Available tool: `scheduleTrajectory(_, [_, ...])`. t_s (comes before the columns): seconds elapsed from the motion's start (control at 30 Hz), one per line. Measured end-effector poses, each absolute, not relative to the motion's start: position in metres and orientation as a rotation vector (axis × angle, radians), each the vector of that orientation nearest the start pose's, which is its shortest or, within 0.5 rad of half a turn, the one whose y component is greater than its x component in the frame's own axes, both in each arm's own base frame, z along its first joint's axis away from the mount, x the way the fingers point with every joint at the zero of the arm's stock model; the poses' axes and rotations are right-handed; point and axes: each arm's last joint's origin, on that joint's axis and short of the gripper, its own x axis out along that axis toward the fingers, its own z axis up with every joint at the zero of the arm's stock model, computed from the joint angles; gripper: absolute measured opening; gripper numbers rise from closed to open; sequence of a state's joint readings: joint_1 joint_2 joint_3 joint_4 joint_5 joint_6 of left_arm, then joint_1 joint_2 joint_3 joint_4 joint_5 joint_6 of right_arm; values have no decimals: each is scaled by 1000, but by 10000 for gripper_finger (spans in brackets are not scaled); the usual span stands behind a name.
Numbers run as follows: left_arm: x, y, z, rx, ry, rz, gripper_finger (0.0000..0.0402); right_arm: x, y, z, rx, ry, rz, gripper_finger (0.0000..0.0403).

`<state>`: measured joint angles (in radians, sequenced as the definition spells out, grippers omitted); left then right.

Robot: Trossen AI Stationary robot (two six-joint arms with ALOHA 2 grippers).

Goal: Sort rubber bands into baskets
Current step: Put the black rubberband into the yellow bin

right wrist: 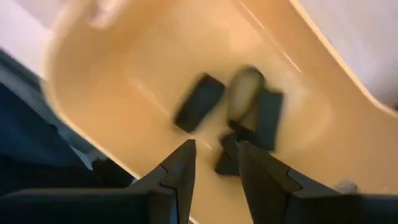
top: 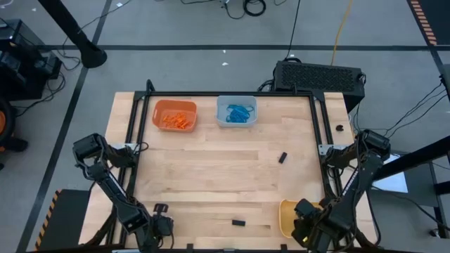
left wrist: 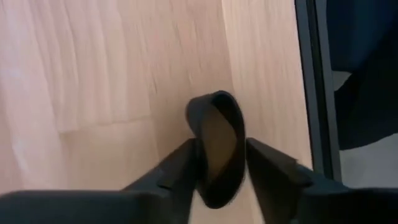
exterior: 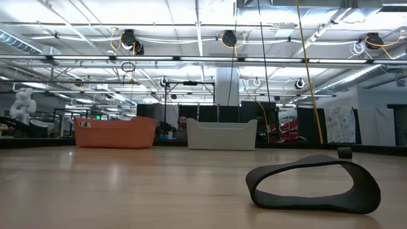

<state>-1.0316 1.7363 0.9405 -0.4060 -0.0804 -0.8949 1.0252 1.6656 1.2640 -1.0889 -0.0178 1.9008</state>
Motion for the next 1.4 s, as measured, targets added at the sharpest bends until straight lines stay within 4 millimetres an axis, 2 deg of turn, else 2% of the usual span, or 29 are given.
scheduleTrajectory(0.17, [167,-264,141,-66,1264,-298,34,171,263,231,757,1366,-453,114])
scheduleTrajectory(0.23, [169,-263,141,-52,1254,-296,13,178,265,233,770,1313,-400,114])
scheduleTrajectory(0.43, [177,-257,150,50,1143,-297,7,200,270,240,729,1067,-228,114])
scheduleTrajectory(0.6, [193,-251,176,130,936,-267,4,219,268,250,546,752,-164,114])
scheduleTrajectory(0.73, [211,-249,188,158,774,-288,4,237,262,258,419,584,-170,114])
scheduleTrajectory(0.93, [235,-242,197,160,607,-283,3,267,255,262,301,506,-85,114])
scheduleTrajectory(1.3, [262,-229,213,215,407,-259,10,310,247,245,0,447,41,115])
scheduleTrajectory(1.4, [270,-223,217,185,376,-240,11,319,245,246,-51,392,51,131])
